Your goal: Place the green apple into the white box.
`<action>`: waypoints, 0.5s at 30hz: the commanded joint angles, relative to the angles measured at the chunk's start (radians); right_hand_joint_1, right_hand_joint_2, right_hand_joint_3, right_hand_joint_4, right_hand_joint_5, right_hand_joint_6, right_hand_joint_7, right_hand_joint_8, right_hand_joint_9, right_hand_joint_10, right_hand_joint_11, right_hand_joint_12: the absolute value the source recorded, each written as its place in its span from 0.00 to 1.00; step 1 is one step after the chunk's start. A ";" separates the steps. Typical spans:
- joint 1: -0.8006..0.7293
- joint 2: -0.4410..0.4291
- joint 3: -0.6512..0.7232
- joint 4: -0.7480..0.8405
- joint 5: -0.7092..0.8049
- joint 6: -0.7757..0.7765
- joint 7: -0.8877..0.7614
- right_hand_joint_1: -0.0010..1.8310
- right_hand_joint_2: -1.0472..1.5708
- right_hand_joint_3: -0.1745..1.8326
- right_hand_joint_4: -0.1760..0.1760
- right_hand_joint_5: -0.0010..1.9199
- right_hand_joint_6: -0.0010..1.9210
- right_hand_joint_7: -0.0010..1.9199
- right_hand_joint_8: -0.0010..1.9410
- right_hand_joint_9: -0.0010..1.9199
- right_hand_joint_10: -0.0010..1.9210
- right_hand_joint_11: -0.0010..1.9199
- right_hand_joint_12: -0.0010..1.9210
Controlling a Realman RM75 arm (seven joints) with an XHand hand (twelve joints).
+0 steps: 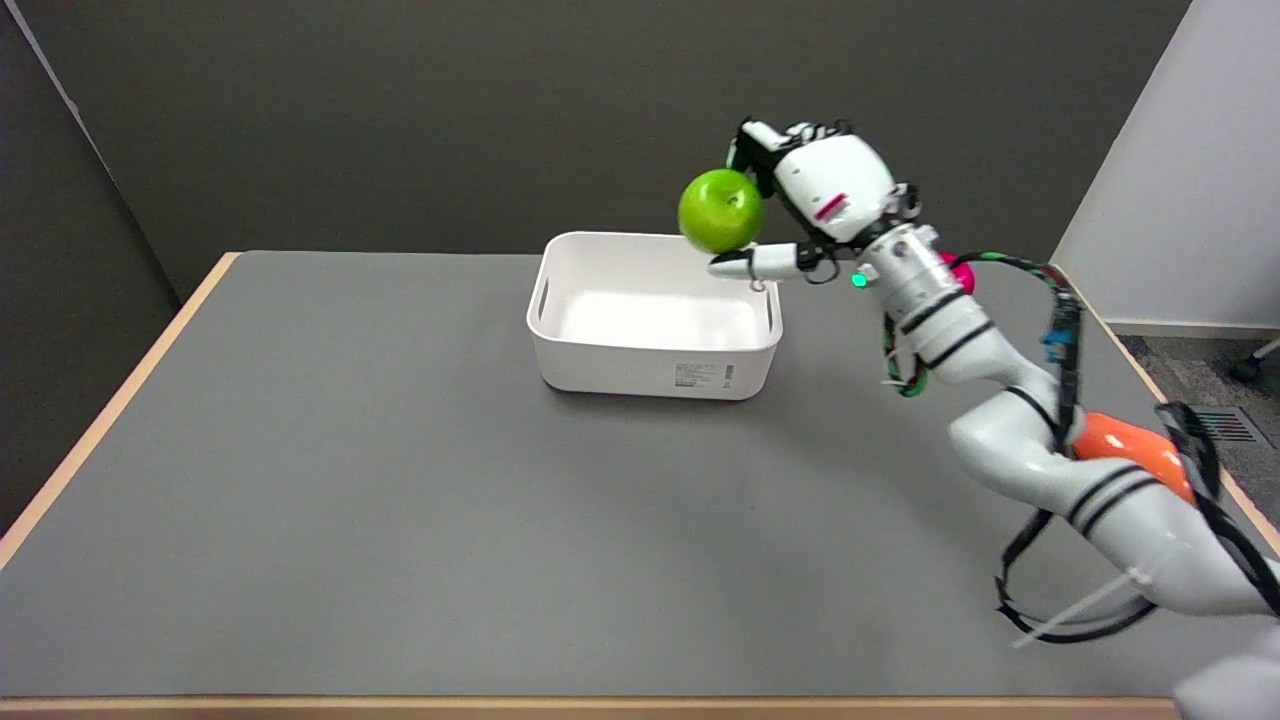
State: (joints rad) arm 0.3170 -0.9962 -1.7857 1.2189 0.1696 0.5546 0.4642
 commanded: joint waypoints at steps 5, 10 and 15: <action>0.239 -0.142 -0.232 -0.328 0.041 -0.080 0.008 0.63 0.83 0.30 0.00 0.32 0.83 0.34 0.84 0.47 1.00 0.32 1.00; 0.218 -0.138 -0.229 -0.315 0.115 -0.072 0.044 0.63 0.83 0.30 0.00 0.32 0.83 0.35 0.84 0.47 1.00 0.32 1.00; 0.176 -0.134 -0.232 -0.310 0.240 -0.019 0.180 0.55 0.75 0.43 0.30 0.25 0.61 0.33 0.69 0.37 0.92 0.24 0.96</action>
State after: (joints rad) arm 0.4856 -1.0955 -1.9500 0.9875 0.2107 0.5010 0.4747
